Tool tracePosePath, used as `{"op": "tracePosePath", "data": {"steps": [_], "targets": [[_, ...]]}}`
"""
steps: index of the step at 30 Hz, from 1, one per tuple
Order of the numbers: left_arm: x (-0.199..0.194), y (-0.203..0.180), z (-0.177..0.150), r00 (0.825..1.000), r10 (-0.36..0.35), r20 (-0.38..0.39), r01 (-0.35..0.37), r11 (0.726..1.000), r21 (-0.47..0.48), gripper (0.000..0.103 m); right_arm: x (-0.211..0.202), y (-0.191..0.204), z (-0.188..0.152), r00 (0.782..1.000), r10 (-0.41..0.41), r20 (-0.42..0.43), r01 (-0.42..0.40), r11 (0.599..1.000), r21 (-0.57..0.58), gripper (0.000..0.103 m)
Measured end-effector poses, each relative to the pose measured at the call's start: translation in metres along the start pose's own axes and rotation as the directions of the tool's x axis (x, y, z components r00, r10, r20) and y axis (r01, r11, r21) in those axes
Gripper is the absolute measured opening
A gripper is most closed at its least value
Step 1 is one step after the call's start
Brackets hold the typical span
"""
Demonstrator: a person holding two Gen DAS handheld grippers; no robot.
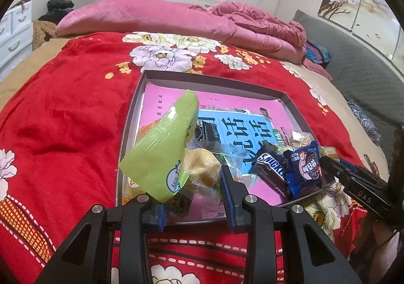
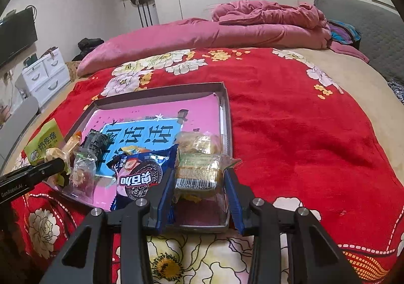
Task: Organize snacks
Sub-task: 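Lower the green bag and wafer pack toward open spots among the tray snacks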
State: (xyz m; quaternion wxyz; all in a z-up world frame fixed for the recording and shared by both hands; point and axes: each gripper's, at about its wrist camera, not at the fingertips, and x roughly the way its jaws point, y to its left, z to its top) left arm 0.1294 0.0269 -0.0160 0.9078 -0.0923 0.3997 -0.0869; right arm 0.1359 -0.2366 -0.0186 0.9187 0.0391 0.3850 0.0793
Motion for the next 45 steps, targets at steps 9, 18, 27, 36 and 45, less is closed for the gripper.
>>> {"op": "tracePosePath", "data": {"steps": [9,18,27,36,45], "targets": [[0.003,-0.002,-0.001,1.000,-0.003,-0.010,0.004,1.000,0.005,0.036,0.004,0.009,-0.001,1.000,0.022,-0.014,-0.022,0.999,-0.025,0.041],[0.005,-0.004,-0.001,1.000,-0.007,-0.014,0.007,1.000,0.008,0.036,0.008,0.020,-0.002,0.998,0.050,-0.026,-0.051,0.997,-0.050,0.042],[0.006,-0.006,-0.001,1.000,-0.014,-0.020,0.014,1.000,0.011,0.036,0.009,0.026,-0.002,0.997,0.072,-0.026,-0.074,0.995,-0.064,0.042],[0.007,-0.007,-0.002,1.000,-0.019,-0.024,0.020,1.000,0.015,0.036,0.009,0.034,-0.002,0.995,0.097,-0.030,-0.099,0.991,-0.086,0.042],[0.009,-0.010,-0.003,0.999,-0.033,-0.032,0.034,0.999,0.023,0.036,0.009,0.043,-0.004,0.992,0.121,-0.033,-0.124,0.986,-0.113,0.042]]}}
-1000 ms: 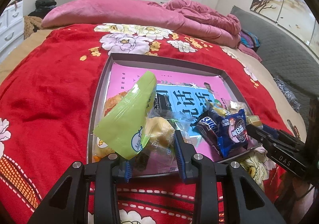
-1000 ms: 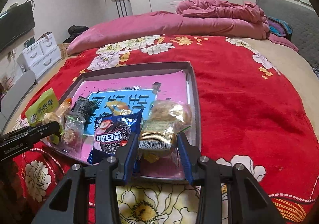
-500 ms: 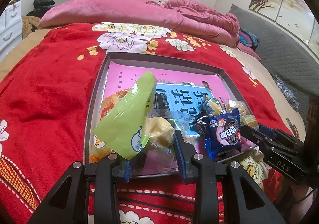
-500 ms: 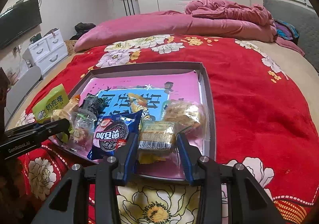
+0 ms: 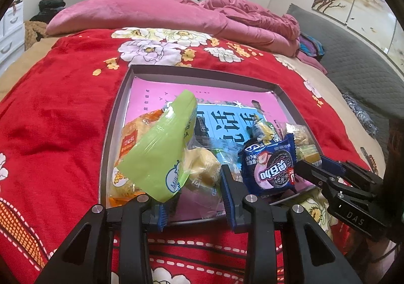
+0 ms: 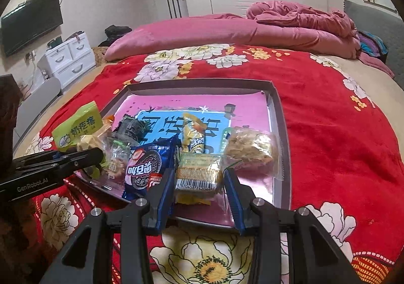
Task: Organize snacks
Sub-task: 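Lower the green bag and wafer pack toward open spots among the tray snacks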
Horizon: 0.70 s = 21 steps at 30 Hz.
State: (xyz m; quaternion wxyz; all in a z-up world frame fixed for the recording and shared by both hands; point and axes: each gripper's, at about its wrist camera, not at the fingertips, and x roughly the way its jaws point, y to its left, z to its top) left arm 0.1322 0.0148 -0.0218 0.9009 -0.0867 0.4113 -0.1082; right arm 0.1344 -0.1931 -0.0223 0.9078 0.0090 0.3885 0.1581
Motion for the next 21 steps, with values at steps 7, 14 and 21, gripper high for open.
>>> {"op": "tracePosePath", "data": {"steps": [7,14,21], "targets": [[0.0027,-0.0010,0.0000,1.000,-0.005,-0.006,0.005,1.000,0.005,0.036,0.0014,0.0013,-0.0006,1.000,0.004,-0.004,-0.004,1.000,-0.002,0.042],[0.0066,-0.0036,-0.0002,1.000,-0.010,-0.015,0.010,1.000,0.012,0.037,0.0026,0.0011,-0.0013,1.000,0.001,-0.007,-0.001,1.000,0.000,0.042],[0.0085,-0.0051,0.0003,1.000,-0.015,-0.019,0.015,1.000,0.015,0.038,0.0037,-0.0004,-0.0019,1.000,0.000,-0.012,0.000,1.000,0.006,0.042]]}}
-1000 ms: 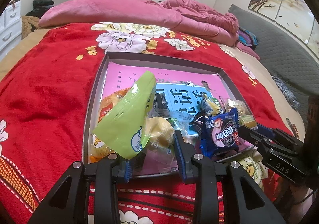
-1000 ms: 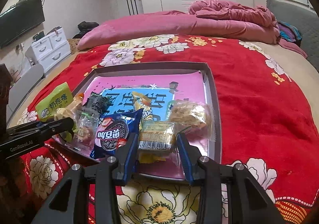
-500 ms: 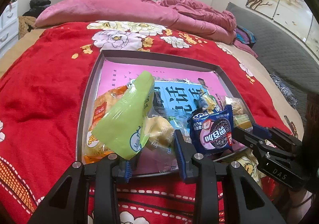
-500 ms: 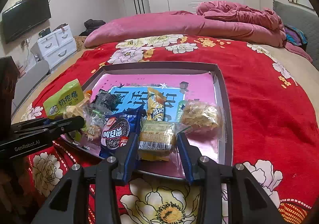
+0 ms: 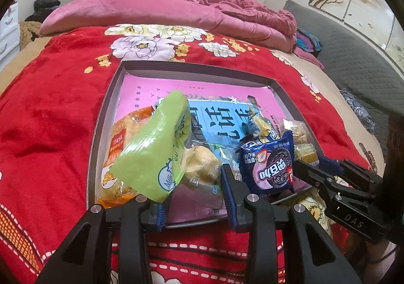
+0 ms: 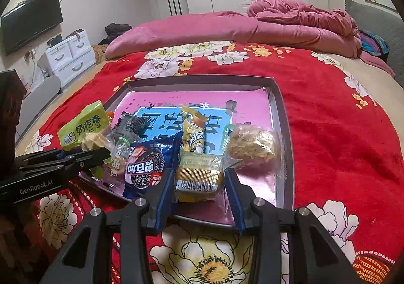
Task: Organize snacks
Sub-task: 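Lower the green bag and wafer pack toward open spots among the tray snacks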
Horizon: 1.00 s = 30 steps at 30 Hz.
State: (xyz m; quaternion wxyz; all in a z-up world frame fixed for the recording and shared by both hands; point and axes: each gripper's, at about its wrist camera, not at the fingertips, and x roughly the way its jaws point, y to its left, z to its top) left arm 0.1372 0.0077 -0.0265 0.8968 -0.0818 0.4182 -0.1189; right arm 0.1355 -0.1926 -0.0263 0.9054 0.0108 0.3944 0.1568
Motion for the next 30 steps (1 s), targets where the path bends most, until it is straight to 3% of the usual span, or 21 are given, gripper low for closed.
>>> {"op": "tracePosePath", "data": {"steps": [30], "targets": [[0.0006,-0.0006,-0.0011,1.000,0.010,0.001,-0.010,1.000,-0.006,0.039,0.0096,-0.0080,-0.0060,0.998,-0.017,-0.057,0.019,0.999,0.027,0.043]]}}
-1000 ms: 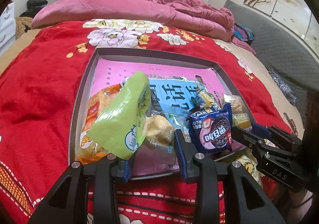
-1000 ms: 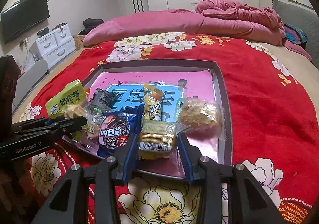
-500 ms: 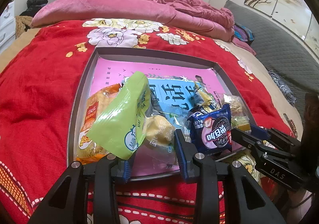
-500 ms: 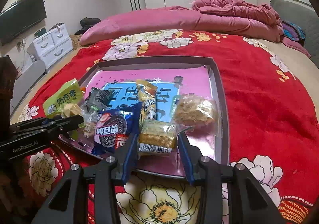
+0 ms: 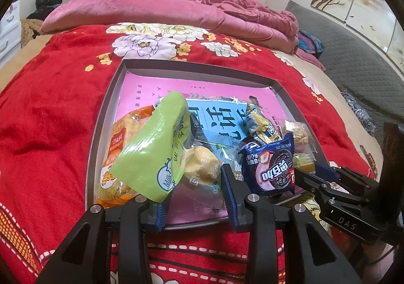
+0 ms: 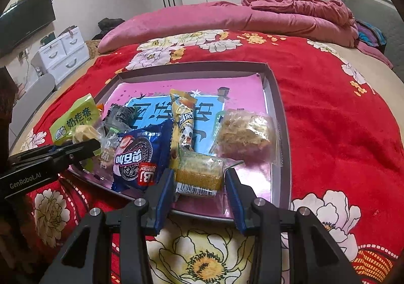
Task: Organize snacks
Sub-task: 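Lower the green bag and wafer pack toward open spots among the tray snacks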
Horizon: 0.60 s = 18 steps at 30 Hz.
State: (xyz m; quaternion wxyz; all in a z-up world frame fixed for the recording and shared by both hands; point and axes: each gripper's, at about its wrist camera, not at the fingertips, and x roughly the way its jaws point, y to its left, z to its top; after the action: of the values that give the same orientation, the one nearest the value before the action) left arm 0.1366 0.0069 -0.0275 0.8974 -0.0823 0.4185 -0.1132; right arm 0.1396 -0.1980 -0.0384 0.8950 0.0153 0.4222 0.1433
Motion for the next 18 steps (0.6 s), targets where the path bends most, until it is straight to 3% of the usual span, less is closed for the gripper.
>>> {"op": "tracePosePath", "data": {"steps": [18], "targets": [[0.0024,0.0019,0.0017,0.999,0.036,0.008,-0.036,0.999,0.003,0.039,0.0021,0.0010,0.0002,1.000,-0.003,-0.004,0.003,1.000,-0.003,0.043]]}}
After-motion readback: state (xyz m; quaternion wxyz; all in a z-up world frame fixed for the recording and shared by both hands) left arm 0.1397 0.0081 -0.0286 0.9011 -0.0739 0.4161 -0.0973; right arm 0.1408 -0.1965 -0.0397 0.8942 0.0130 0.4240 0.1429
